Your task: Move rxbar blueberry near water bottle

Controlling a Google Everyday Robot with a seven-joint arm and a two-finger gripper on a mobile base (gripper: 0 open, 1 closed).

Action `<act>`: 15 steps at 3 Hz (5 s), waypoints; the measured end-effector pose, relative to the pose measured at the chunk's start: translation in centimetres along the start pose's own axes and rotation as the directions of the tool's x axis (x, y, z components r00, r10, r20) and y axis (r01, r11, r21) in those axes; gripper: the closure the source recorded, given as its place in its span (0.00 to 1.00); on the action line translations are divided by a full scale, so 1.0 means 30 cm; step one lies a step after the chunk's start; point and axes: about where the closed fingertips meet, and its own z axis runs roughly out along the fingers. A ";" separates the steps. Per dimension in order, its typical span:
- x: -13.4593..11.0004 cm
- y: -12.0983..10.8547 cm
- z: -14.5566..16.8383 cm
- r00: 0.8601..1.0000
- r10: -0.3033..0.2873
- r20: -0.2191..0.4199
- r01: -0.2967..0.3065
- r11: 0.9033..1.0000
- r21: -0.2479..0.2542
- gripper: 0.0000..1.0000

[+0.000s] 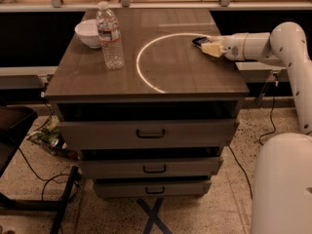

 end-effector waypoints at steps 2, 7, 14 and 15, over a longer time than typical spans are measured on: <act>-0.001 0.000 0.000 1.000 0.000 0.000 0.000 1.000 0.000 1.00; -0.002 0.001 0.001 1.000 0.000 -0.001 0.000 1.000 -0.001 1.00; -0.311 0.046 -0.091 0.986 -0.161 -0.052 0.166 0.980 0.114 0.36; -0.308 0.052 -0.075 0.986 -0.161 -0.052 0.166 0.980 0.107 0.13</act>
Offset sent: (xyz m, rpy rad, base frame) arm 0.0059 0.0056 0.0149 -0.0364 0.0095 0.0087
